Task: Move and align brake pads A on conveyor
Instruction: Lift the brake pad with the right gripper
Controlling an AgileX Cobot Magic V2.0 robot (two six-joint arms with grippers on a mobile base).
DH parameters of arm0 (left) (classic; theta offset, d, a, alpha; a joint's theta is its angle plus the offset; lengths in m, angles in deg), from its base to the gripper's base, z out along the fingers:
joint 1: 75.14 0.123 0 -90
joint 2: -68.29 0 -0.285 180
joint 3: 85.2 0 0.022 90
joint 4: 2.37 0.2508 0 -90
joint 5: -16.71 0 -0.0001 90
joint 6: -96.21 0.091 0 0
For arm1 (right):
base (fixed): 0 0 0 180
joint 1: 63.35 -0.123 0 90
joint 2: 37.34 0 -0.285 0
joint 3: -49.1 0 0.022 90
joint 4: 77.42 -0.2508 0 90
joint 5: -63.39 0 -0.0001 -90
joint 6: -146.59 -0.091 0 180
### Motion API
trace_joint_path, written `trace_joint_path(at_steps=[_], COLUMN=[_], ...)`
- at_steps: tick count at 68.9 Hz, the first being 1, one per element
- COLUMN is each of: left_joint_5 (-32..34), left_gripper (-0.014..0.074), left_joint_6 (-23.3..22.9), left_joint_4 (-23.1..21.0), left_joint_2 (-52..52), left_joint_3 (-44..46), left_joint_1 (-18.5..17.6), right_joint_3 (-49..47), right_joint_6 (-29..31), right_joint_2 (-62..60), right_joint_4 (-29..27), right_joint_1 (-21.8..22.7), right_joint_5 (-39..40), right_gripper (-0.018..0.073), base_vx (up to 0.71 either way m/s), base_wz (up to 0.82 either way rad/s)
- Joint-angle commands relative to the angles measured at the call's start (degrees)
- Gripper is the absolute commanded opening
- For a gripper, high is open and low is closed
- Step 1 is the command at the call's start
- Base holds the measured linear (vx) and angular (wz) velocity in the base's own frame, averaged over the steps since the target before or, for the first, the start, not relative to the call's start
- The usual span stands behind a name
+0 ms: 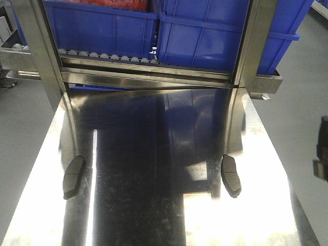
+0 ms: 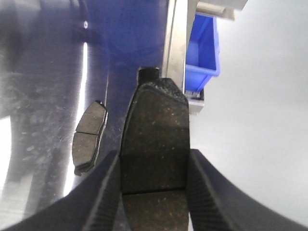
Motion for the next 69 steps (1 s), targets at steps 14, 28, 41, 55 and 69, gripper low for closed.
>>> trace_joint_path(at_steps=[14, 28, 41, 55, 69], left_joint_5=[5.25, 5.25, 5.25, 5.25, 5.25], left_gripper=[0.0146, 0.0146, 0.0146, 0.0146, 0.0146], left_joint_6=[-0.40, -0.40, -0.40, -0.40, -0.40], left_joint_4=[-0.18, -0.18, -0.18, -0.18, -0.18], left_joint_2=[0.26, 0.26, 0.26, 0.26, 0.26], left_joint_3=[1.74, 1.74, 1.74, 1.74, 1.74], left_joint_1=[-0.11, -0.11, -0.11, -0.11, -0.11], right_joint_3=[8.73, 12.93, 12.93, 12.93, 12.93], right_joint_6=[0.98, 0.98, 0.98, 0.93, 0.93], right_joint_2=[-18.54, -25.12, -25.20, -25.20, -25.20], right_joint_4=[-0.06, -0.06, -0.11, -0.11, -0.11], right_joint_1=[0.29, 0.29, 0.29, 0.29, 0.29], right_joint_5=[8.02, 9.74, 9.64, 9.22, 9.22], right_gripper=[0.0014, 0.0014, 0.0014, 0.0014, 0.0014], base_vx=[0.00, 0.00, 0.00, 0.00, 0.00], base_wz=[0.00, 0.00, 0.00, 0.00, 0.00])
